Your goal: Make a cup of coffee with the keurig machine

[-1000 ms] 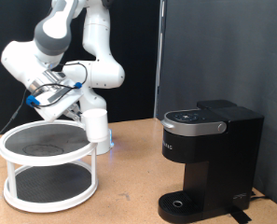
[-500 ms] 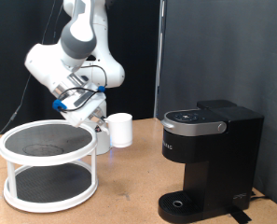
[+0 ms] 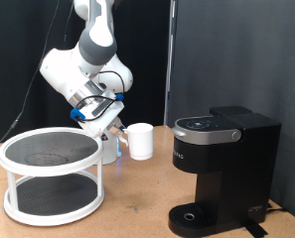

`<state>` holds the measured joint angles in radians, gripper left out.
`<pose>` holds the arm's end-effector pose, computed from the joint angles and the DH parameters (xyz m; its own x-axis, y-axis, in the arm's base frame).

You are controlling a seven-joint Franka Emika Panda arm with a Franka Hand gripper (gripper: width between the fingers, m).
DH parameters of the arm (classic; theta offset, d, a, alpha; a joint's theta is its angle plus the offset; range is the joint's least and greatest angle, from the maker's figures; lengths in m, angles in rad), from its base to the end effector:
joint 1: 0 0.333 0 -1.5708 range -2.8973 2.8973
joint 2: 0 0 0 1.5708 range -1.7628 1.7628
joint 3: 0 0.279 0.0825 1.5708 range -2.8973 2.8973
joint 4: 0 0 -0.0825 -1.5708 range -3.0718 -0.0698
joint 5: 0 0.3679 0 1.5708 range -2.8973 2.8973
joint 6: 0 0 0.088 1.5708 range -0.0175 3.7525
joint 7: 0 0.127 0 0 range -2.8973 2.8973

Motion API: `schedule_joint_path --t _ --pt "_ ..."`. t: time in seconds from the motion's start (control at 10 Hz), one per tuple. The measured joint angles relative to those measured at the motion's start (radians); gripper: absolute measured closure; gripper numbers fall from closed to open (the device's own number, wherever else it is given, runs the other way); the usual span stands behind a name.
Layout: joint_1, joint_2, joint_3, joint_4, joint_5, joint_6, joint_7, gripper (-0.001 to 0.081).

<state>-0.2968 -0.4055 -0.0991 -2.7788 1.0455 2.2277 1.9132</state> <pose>0.3548 -0.0995 0.2935 -0.8876 0.0631 -0.4562 -0.2338 0.7918 0.5643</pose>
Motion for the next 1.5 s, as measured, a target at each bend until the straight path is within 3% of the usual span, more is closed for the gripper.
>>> schedule_joint_path --t 0.2,0.5,1.0,1.5 --pt "0.004 0.055 0.048 -0.004 0.002 0.094 0.0 0.0806" --pt "0.029 0.162 0.096 0.007 0.086 0.203 -0.034 0.0806" --pt "0.048 0.287 0.14 0.054 0.207 0.26 -0.125 0.0806" --pt "0.074 0.337 0.207 0.072 0.372 0.315 -0.216 0.0806"
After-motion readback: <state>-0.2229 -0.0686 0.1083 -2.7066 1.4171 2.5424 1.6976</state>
